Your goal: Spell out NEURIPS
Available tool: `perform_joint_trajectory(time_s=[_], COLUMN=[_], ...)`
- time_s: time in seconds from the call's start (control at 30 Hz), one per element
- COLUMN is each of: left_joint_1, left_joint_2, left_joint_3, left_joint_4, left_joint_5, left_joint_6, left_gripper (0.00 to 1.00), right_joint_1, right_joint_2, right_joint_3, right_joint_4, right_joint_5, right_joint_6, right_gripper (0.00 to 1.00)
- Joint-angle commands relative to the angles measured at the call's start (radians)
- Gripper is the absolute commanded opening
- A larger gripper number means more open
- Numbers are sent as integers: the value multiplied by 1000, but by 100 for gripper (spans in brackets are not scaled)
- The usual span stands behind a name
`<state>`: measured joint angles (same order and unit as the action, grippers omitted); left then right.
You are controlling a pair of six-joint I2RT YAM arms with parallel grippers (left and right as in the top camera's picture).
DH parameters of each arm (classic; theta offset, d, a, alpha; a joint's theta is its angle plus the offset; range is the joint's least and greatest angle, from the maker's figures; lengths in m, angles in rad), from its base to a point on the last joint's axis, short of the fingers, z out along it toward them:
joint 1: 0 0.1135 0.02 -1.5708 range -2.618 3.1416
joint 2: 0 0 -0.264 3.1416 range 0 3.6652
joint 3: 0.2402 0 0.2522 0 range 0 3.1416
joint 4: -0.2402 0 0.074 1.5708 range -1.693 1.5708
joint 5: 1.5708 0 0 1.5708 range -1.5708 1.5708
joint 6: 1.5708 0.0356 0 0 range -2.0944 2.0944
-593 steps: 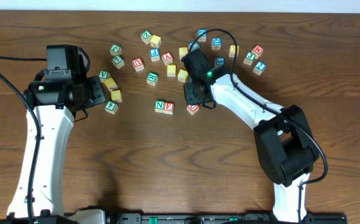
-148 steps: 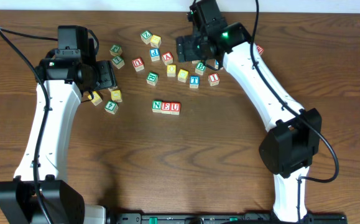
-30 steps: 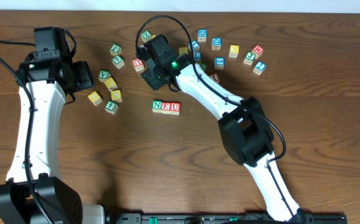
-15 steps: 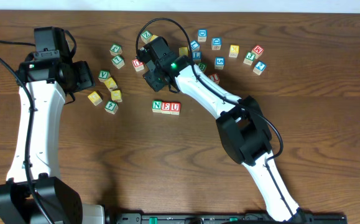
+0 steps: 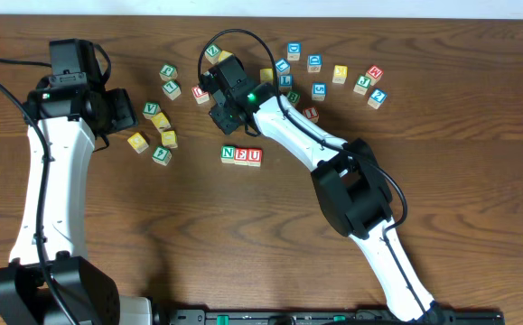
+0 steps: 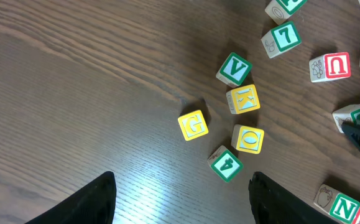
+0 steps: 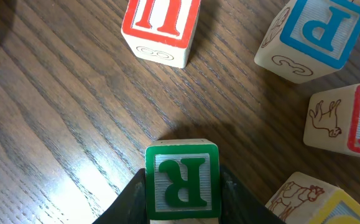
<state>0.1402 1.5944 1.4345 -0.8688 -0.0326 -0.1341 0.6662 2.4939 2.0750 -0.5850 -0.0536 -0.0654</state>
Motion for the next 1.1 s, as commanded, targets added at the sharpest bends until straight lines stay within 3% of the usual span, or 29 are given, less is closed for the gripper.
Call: perform_joint_trajectory(time_s=[0.0,0.57,0.83,1.07], left_joint_1=[0,0,0,0], left_joint_2=[5,5,5,5], left_joint_3=[-13,-13,-13,-13], left_joint_4=[-5,-5,-5,-5], left_joint_5=[-2,-2,-2,-2], left_joint_6=[-10,-10,-10,-10], left_gripper=[68,68,68,68], right_joint_1=[11,5,-14,-56], right_joint_2=[12,-160,-293,-357], right_joint_3=[-2,-1,-1,-1], right_joint_4=[2,-74,-278,-521], right_joint_5=[2,2,2,2], right_joint_6=[16,50,50,52], right_gripper=[26,18,9,11])
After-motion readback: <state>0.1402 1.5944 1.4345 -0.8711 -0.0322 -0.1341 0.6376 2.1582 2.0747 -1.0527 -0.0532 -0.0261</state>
